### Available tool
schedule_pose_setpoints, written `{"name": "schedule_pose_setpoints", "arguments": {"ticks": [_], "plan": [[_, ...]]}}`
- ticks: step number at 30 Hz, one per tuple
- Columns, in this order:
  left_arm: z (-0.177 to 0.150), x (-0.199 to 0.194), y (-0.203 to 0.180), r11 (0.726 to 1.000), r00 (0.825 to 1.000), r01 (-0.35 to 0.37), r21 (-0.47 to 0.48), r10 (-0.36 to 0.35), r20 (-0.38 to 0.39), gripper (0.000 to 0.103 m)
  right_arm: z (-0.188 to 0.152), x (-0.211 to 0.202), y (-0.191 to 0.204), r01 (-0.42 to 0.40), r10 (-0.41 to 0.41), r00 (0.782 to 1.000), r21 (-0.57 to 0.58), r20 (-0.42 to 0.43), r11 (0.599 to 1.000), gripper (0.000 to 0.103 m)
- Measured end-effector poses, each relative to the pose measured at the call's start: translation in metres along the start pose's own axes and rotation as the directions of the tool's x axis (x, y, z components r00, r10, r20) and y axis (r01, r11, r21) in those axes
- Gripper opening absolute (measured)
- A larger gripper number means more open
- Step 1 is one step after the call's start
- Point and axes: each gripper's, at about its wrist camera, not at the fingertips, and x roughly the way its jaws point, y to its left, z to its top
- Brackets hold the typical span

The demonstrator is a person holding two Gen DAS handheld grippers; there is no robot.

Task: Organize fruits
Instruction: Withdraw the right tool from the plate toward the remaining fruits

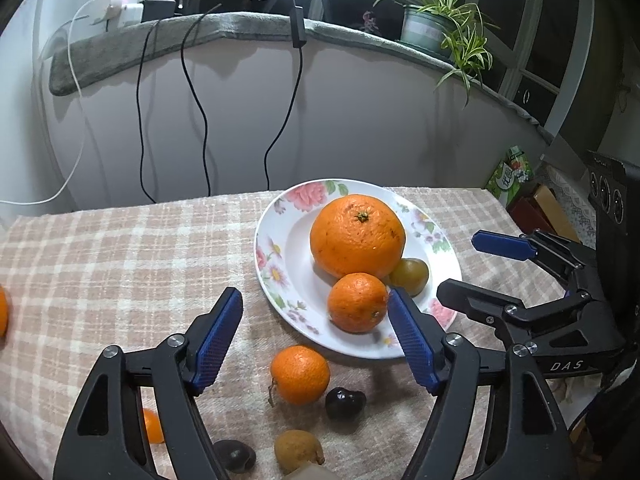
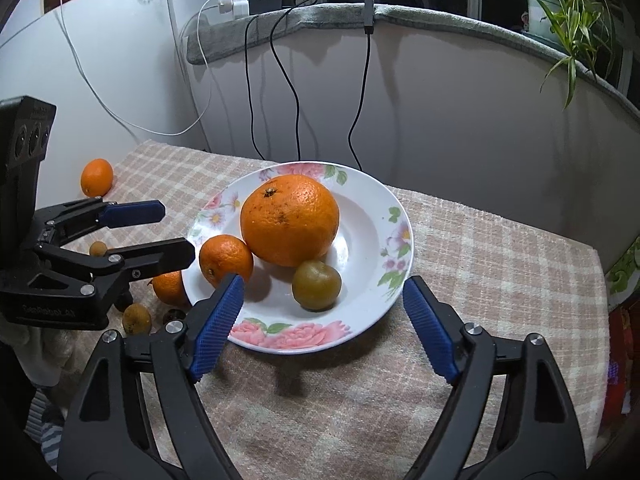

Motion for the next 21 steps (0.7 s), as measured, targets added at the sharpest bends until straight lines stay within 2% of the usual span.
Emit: {"name": "schedule_pose_setpoints", "arguments": {"ticks": [11,21], "plan": [[-0.001,-0.019,0.004,1.000,0.999,-0.015,-0.007,0.016,0.032,0.075,-0.001,-0.013,0.008,-0.002,0.002,1.000,-0.006,0.014,1.000,0.084],[-0.007,-0.044,0.020,0.999,0.997,-0.040,-0.036,0.042,0.065,0.075,-0.005,-0.030,0.025,-0.037,0.038,0.999,-0.024,0.033,0.999,0.084]]}}
